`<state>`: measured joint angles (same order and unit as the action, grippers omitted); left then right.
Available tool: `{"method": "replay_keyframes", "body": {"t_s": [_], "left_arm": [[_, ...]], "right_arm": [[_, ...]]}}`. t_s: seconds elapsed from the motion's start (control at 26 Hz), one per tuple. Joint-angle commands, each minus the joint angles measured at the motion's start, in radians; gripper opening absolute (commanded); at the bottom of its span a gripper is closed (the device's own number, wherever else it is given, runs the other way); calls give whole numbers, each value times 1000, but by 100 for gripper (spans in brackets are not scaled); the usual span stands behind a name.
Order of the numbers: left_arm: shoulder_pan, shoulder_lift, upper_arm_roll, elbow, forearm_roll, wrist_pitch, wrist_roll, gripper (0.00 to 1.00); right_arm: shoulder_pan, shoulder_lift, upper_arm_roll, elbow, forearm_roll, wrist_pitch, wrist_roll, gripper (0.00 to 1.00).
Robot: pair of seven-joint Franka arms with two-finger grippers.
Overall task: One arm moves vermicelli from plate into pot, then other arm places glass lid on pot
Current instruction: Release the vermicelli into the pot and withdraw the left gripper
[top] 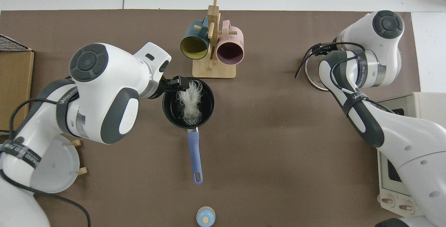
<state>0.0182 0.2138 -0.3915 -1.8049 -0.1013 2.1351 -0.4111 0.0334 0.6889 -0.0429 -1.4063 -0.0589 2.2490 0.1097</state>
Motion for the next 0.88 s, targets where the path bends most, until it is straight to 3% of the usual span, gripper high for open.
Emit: {"method": "replay_keyframes", "body": {"t_s": [0.0,0.61,0.84], "left_arm": [[-3,-146,72,9,-3,-130,17,100],[-3,-349,286,36,78,-424,303,100],[-1,-369,327,52,78,-489,360,100]], "right_arm": [[-4,-45,8,-71,11,9,4,100],[-6,-98,9,-108,11,-81,-111,100],[-6,-98,8,-109,13,-74,-102,100]]}}
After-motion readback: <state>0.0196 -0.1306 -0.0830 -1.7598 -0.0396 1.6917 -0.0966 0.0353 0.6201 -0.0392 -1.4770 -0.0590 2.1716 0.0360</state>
